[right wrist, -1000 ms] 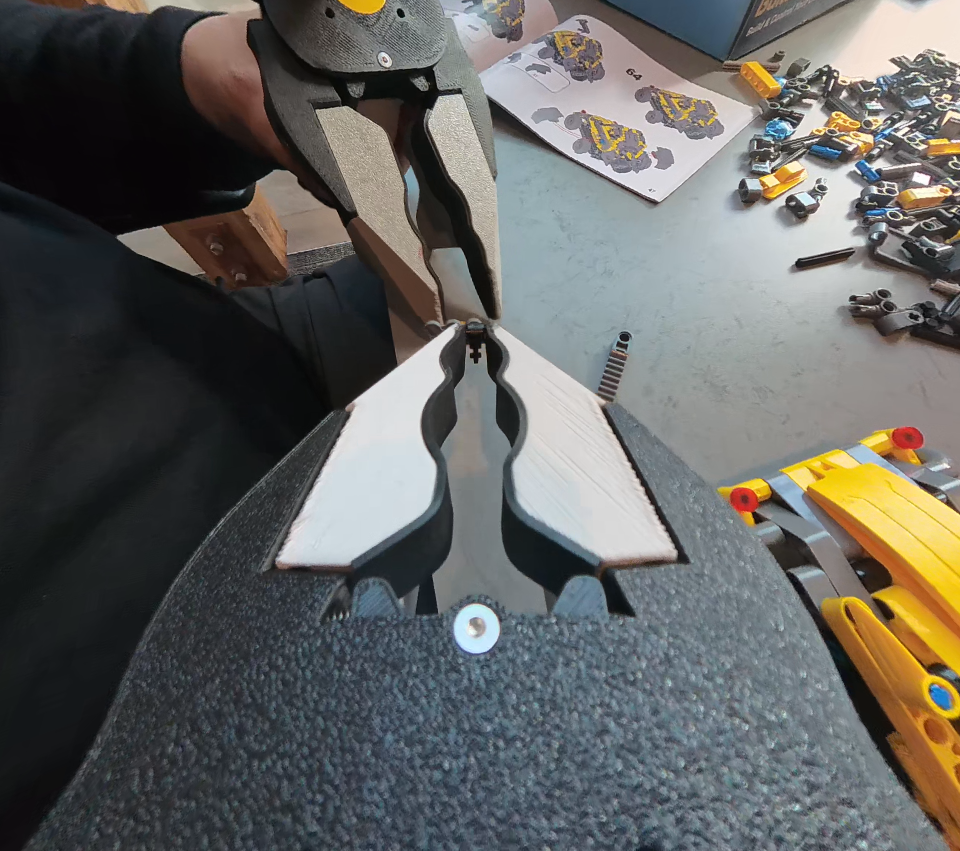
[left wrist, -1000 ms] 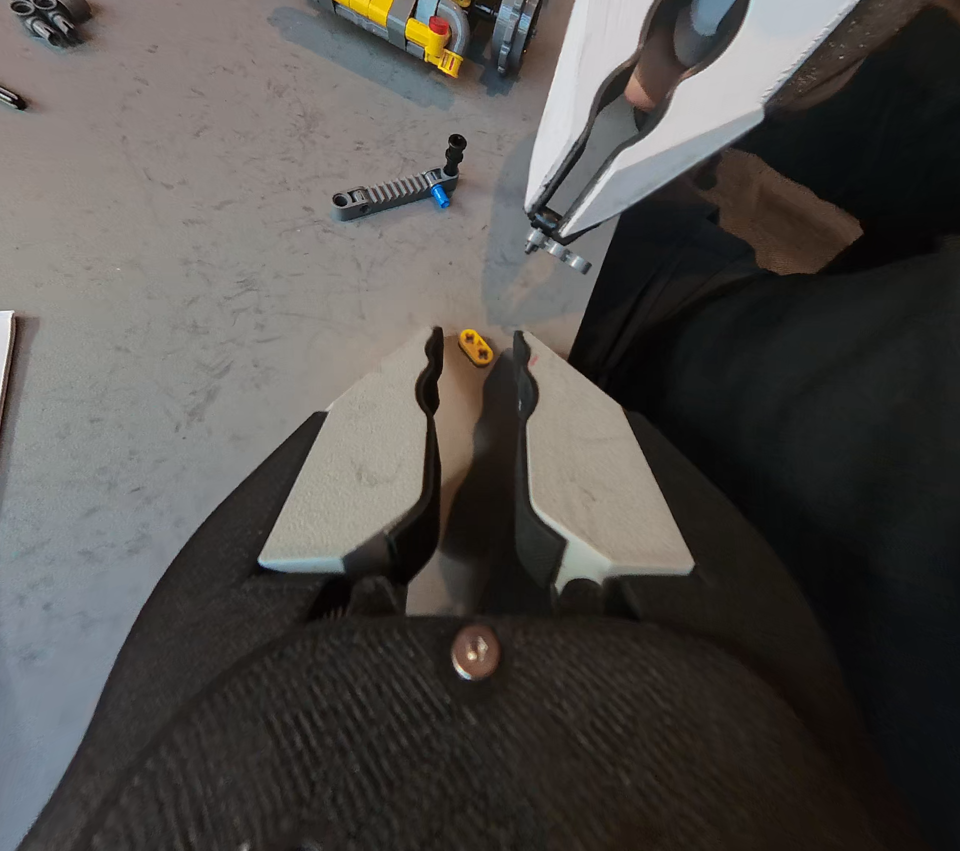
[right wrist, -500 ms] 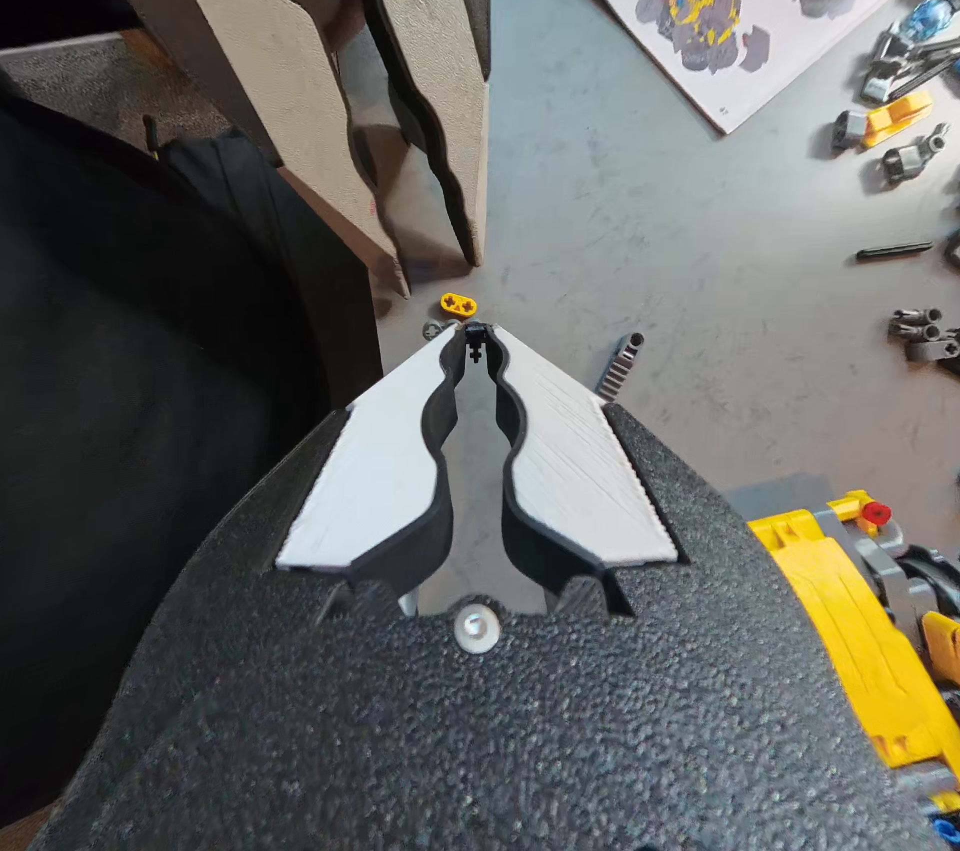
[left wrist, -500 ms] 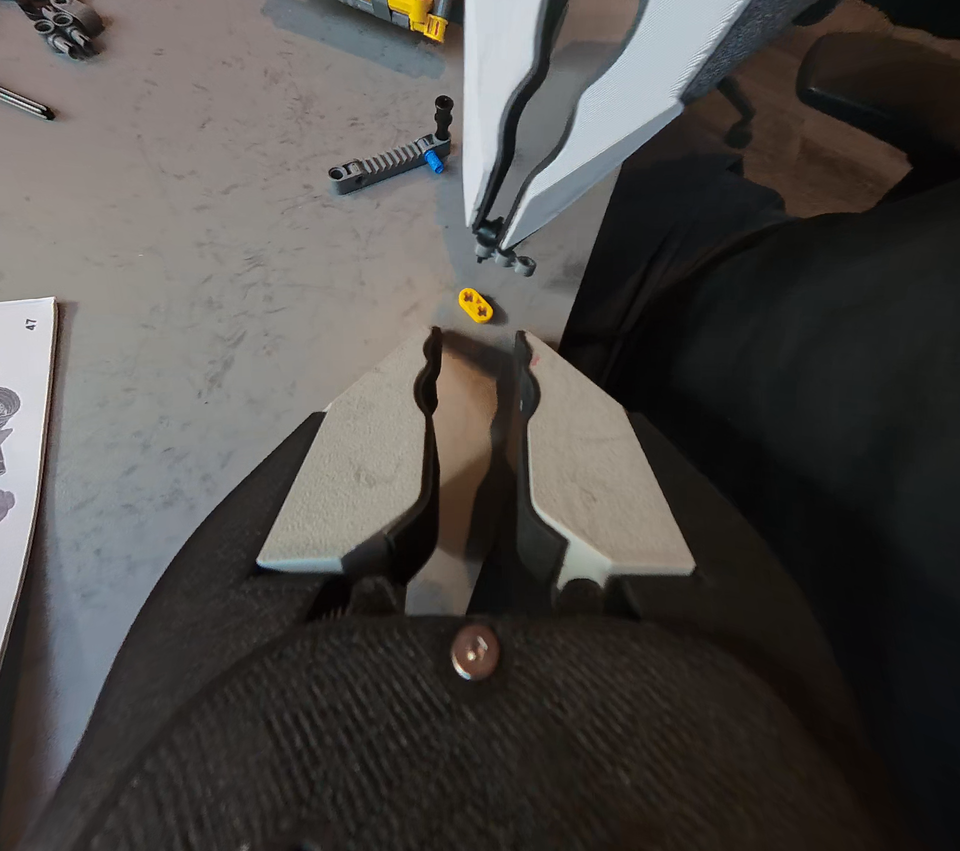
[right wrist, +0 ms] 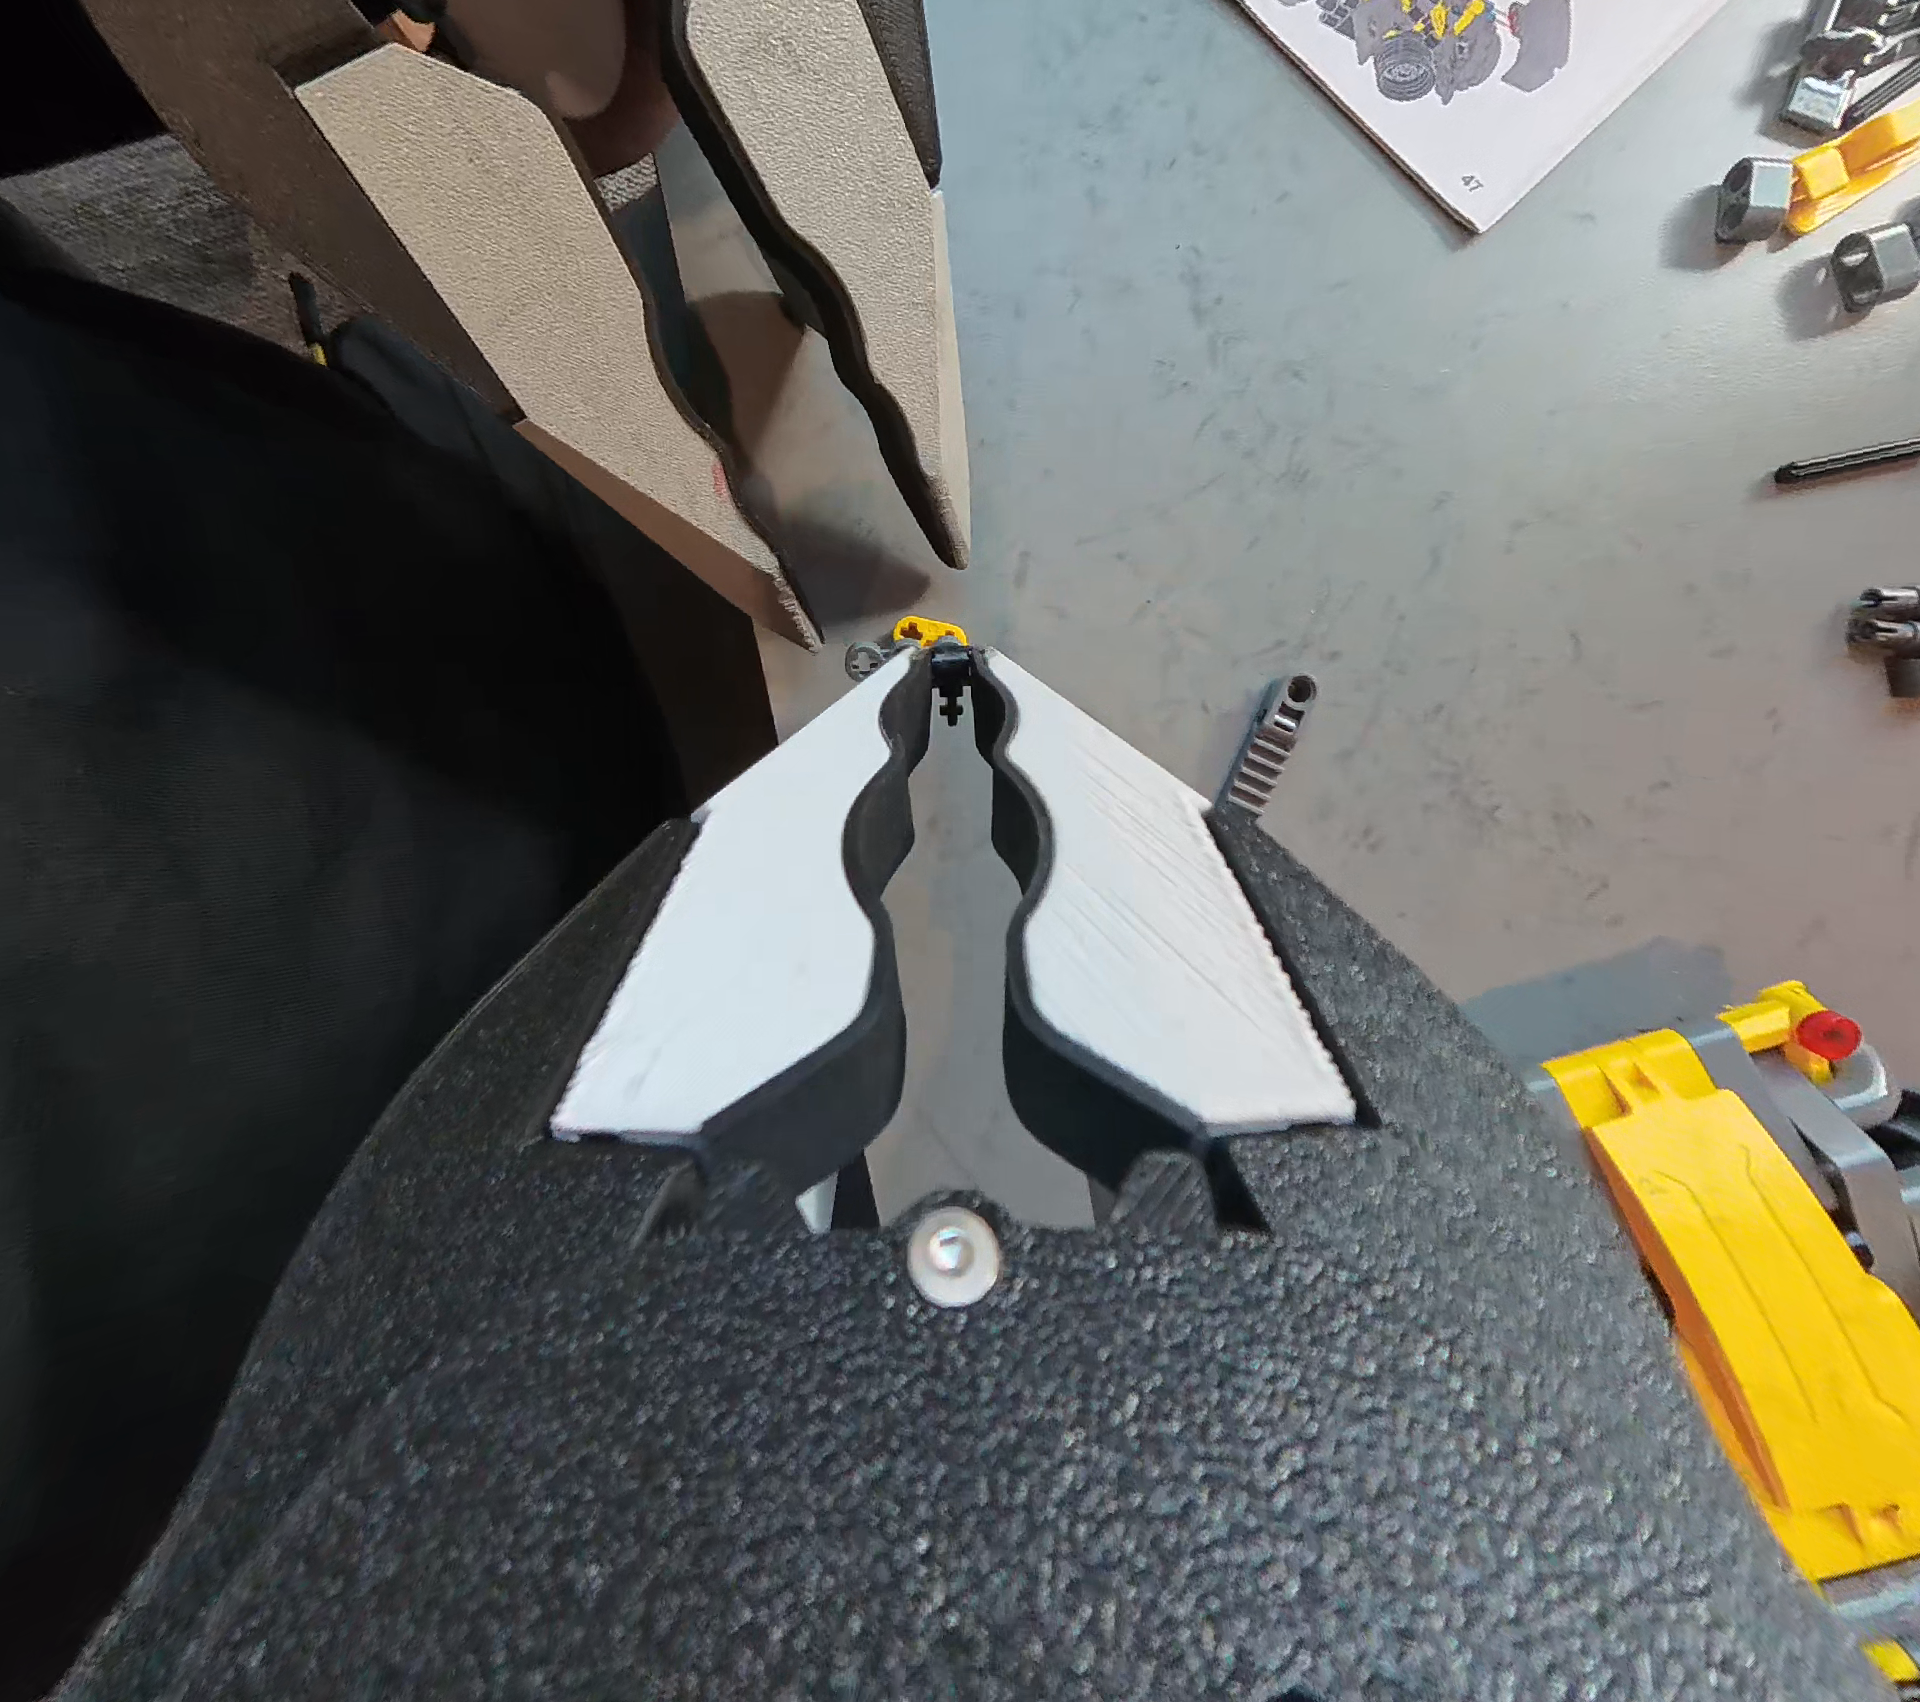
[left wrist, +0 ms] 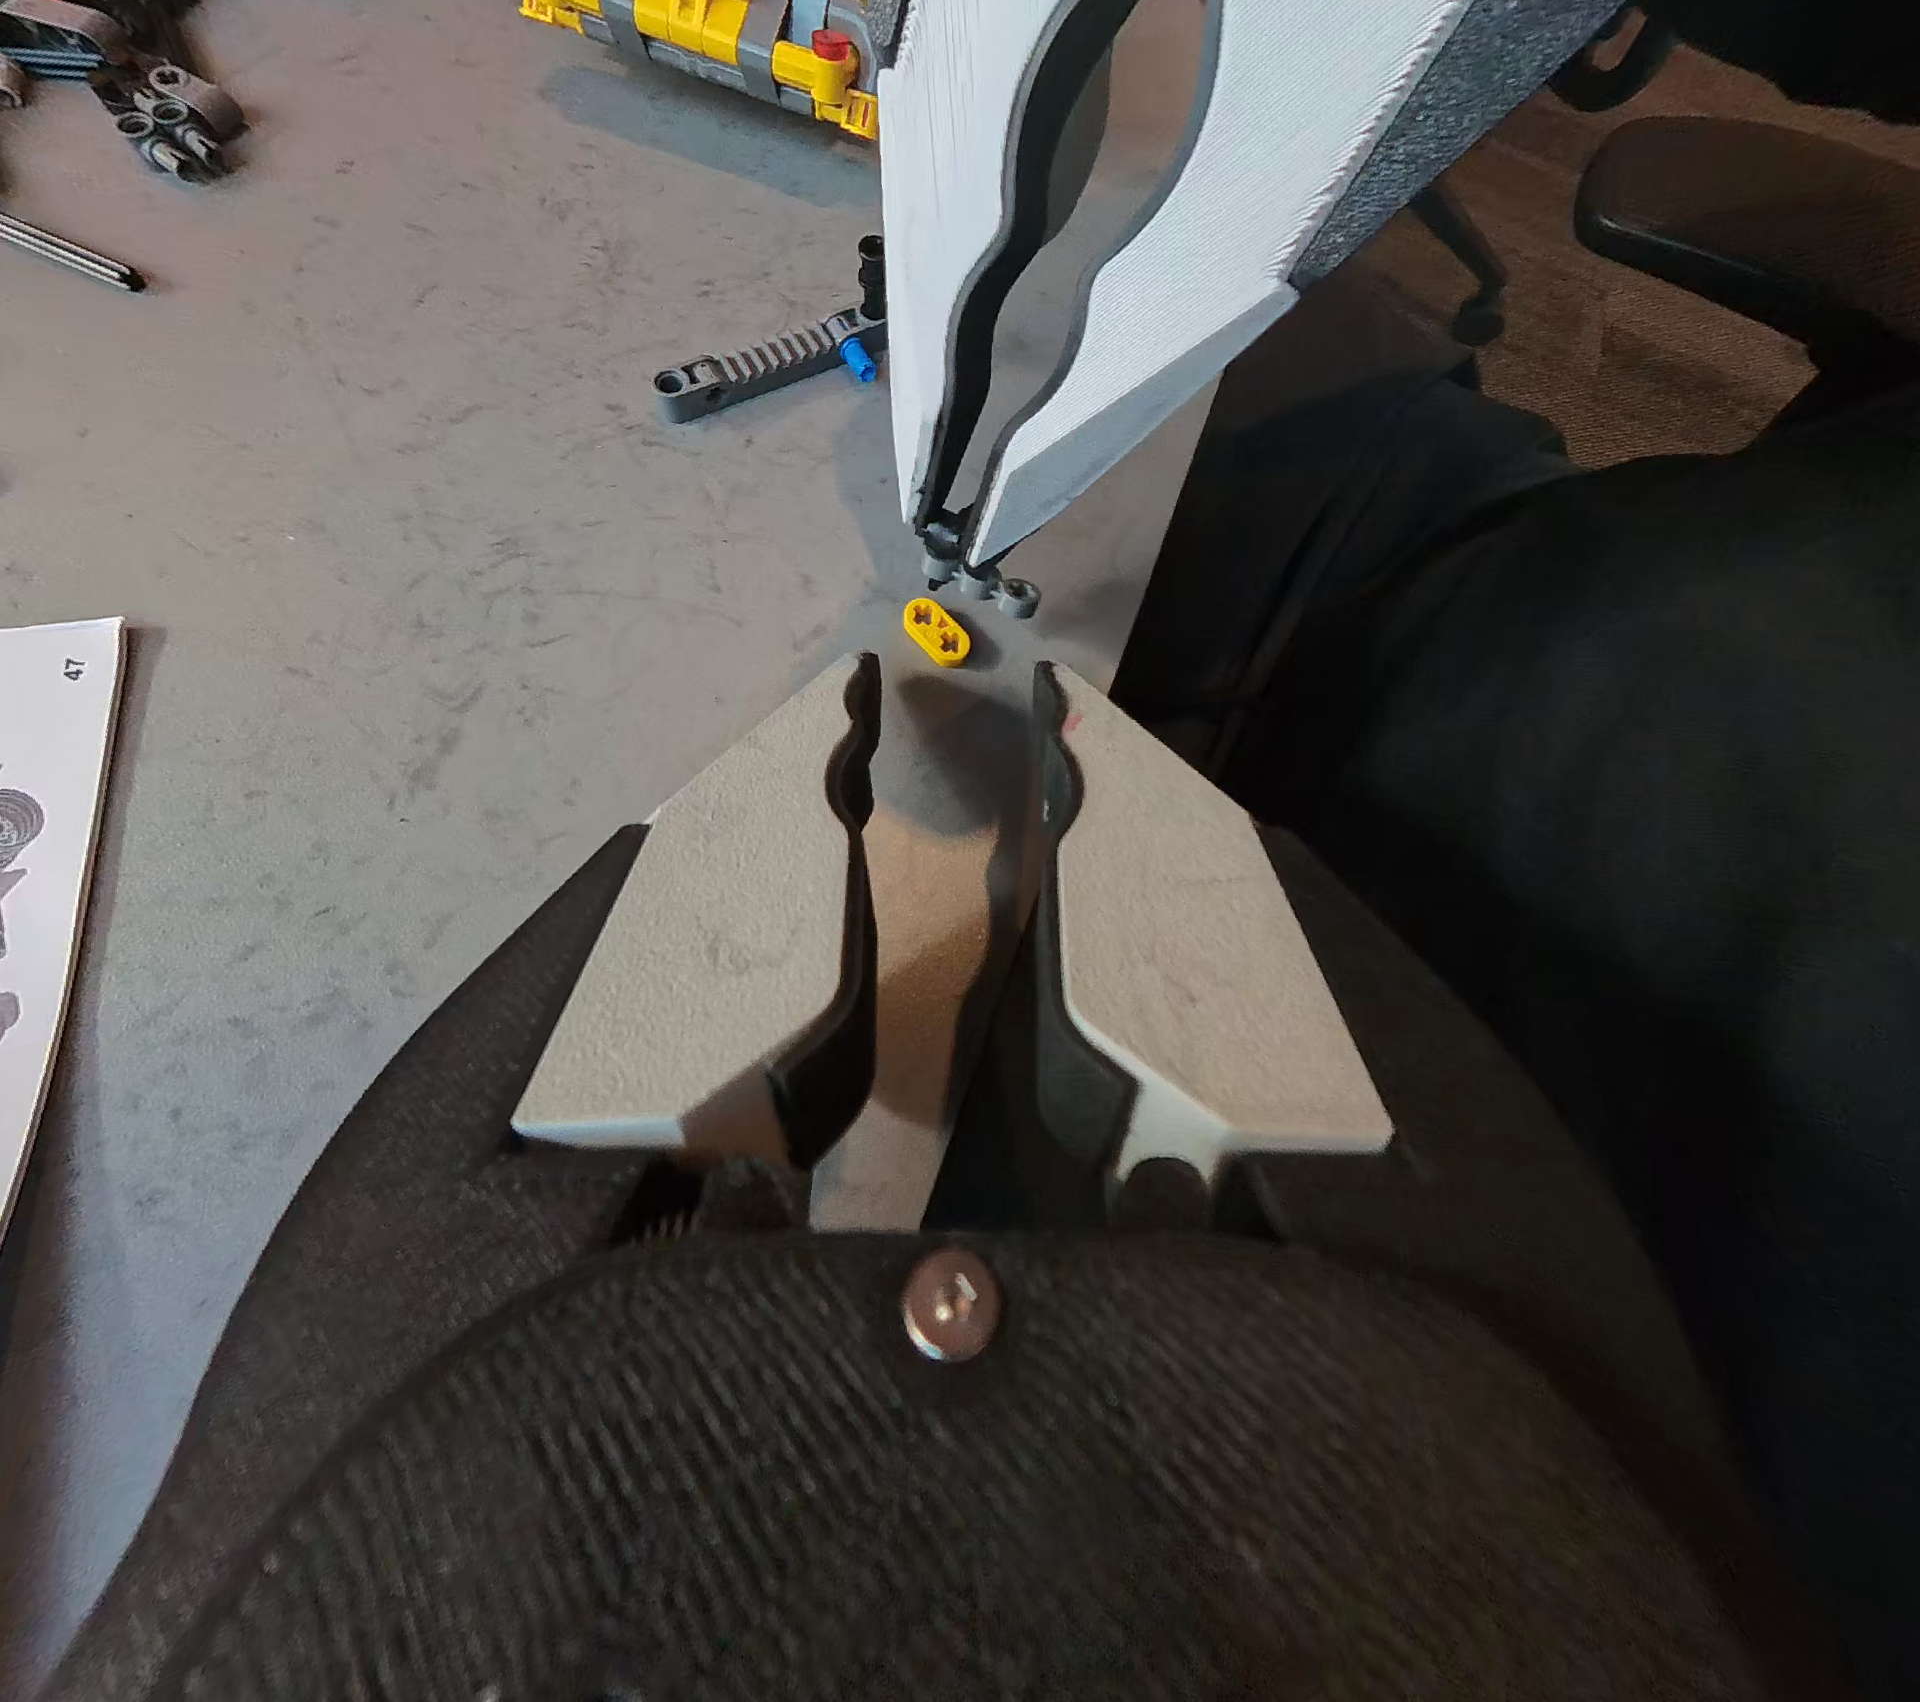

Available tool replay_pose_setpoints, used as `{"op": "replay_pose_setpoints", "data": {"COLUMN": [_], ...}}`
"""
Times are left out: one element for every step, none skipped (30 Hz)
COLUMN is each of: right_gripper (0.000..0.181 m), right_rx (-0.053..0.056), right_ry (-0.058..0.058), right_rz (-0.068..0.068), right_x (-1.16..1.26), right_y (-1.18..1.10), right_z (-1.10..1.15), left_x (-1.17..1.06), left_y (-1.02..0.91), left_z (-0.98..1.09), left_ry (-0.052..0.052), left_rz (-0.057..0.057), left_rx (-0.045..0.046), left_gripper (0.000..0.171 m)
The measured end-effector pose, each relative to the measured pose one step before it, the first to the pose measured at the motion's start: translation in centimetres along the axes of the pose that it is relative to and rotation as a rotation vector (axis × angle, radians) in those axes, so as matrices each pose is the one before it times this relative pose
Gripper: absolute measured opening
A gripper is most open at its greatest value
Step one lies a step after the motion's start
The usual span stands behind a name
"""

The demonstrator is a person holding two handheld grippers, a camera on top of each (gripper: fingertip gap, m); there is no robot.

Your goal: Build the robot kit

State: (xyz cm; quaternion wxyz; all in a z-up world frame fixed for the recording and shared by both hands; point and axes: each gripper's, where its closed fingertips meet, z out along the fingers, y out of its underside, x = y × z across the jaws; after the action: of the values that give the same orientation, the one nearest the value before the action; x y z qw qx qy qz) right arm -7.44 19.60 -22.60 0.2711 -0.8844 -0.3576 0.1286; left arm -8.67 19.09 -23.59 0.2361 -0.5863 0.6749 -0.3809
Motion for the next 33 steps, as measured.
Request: {"op": "replay_pose_setpoints", "data": {"right_gripper": [0.007,0.007,0.007,0.007,0.007,0.007,0.007,0.007,0.007,0.007,0.007,0.007,0.007,0.007,0.007,0.007,0.007,0.007,0.007,0.007,0.007,0.007,0.007,0.007,0.007,0.007,0.007,0.007,0.007,0.007,0.007,0.007,0.007], "right_rx": [0.0002,0.0017,0.0059,0.0078,0.0068,0.0053,0.005,0.0024,-0.0013,-0.0035,-0.0043,-0.0044,-0.0034,-0.0024,-0.0007,-0.0006,-0.0008,0.0,-0.0011,-0.0024,-0.0033,-0.0013,-0.0008,-0.0021,-0.0016,-0.0011,-0.0023,-0.0049,-0.0049,-0.0012,-0.0008,-0.0029,-0.0042], "right_ry": [0.0021,0.0024,0.0027,0.0033,0.0024,0.0007,-0.0008,-0.0005,-0.0008,0.0002,0.0014,0.0026,0.0017,-0.0005,-0.0011,-0.0007,-0.0015,-0.0011,-0.0003,0.0011,-0.0012,-0.0013,-0.0015,-0.0013,-0.0004,-0.001,-0.0038,-0.0016,0.0029,0.0019,-0.0003,0.0001,-0.0015], "right_rz": [0.0057,0.0073,0.007,0.006,0.0057,0.0049,0.0034,0.0033,0.0028,0.0013,0.0009,0.0013,0.0017,0.0028,0.0037,0.0046,0.0038,0.0021,0.0022,0.0031,0.0039,0.003,0.0021,0.0013,0.0009,0.0012,0.0011,0.0009,-0.0008,-0.0056,-0.0074,-0.007,-0.0065], "right_x": [0.024,0.044,0.05,0.05,0.049,0.017,-0.014,-0.009,-0.015,-0.011,0.002,0.038,0.016,0.011,-0.004,0.008,-0.005,0.005,0.01,0.043,-0.001,-0.018,-0.044,-0.049,-0.034,-0.023,-0.04,0.009,0.068,0.022,-0.05,-0.048,-0.081], "right_y": [0.008,-0.014,-0.078,-0.129,-0.117,-0.095,-0.083,-0.035,0.024,0.081,0.098,0.108,0.1,0.071,0.041,0.027,0.03,0.008,0.024,0.04,0.048,0.016,0.0,0.031,0.025,0.015,0.03,0.063,0.042,-0.014,-0.056,-0.038,-0.038], "right_z": [-0.044,-0.058,-0.087,-0.081,-0.051,-0.012,0.006,0.029,0.048,0.052,0.042,0.021,-0.001,-0.021,-0.042,-0.058,-0.047,-0.045,-0.016,-0.013,-0.016,-0.022,-0.034,-0.027,-0.023,-0.008,0.02,0.05,0.066,0.065,0.048,0.065,0.068], "left_x": [-0.046,-0.036,-0.017,-0.022,-0.01,-0.022,0.001,0.006,0.011,-0.004,-0.003,0.003,0.012,0.012,0.031,0.039,0.024,-0.005,0.007,0.012,0.014,0.01,0.008,-0.003,-0.006,0.001,-0.006,-0.019,-0.021,-0.016,-0.018,-0.008,-0.007], "left_y": [-0.015,-0.034,-0.017,-0.003,-0.012,-0.015,-0.005,0.002,-0.001,-0.003,0.002,0.003,0.001,0.001,-0.003,0.007,0.007,-0.001,0.003,0.007,0.001,0.012,0.007,0.011,0.006,0.004,0.004,-0.004,-0.006,-0.004,-0.006,-0.002,0.004], "left_z": [-0.006,0.008,-0.003,0.0,-0.006,-0.002,0.0,-0.003,0.0,0.004,0.001,0.001,0.002,-0.001,-0.006,0.001,0.001,0.005,0.001,-0.004,0.006,-0.004,0.01,0.006,0.008,0.006,0.0,0.004,-0.002,-0.008,-0.002,0.0,-0.003], "left_ry": [-0.0025,-0.0019,-0.0011,-0.0011,-0.0016,-0.0015,-0.0004,0.0,-0.0004,-0.0006,-0.0006,-0.0003,0.0002,0.0008,0.0017,0.0021,0.0007,-0.0004,-0.0004,-0.0001,-0.0001,-0.0005,-0.0011,-0.0014,-0.0014,-0.0014,-0.0016,-0.0016,-0.0016,-0.0015,-0.0015,-0.0017,-0.0014], "left_rz": [-0.0007,-0.001,-0.0005,0.0,0.0005,0.0007,0.0007,0.0006,0.0007,0.0008,0.0006,0.0003,0.0001,0.0,0.0005,0.0013,0.0008,-0.0004,-0.0004,0.0011,0.0019,0.002,0.002,0.0016,0.0019,0.0026,0.0021,0.0008,0.0,-0.0002,-0.0001,0.0007,0.0013], "left_rx": [0.002,0.00288,0.00213,0.00163,0.00211,0.00191,0.0008,0.00029,0.00046,0.00021,-0.00019,-0.00021,-0.00005,-0.00008,-0.00034,-0.0005,-0.0005,-0.00034,-0.00024,-0.00013,-0.00014,-0.00047,-0.00101,-0.00128,-0.00096,-0.00036,0.00008,0.00029,0.00084,0.00114,0.00089,0.00049,0.00011], "left_gripper": [0.026,0.025,0.025,0.025,0.024,0.024,0.024,0.024,0.024,0.024,0.024,0.024,0.024,0.024,0.024,0.025,0.026,0.026,0.026,0.026,0.026,0.027,0.027,0.027,0.027,0.027,0.026,0.026,0.026,0.025,0.025,0.025,0.025]}}
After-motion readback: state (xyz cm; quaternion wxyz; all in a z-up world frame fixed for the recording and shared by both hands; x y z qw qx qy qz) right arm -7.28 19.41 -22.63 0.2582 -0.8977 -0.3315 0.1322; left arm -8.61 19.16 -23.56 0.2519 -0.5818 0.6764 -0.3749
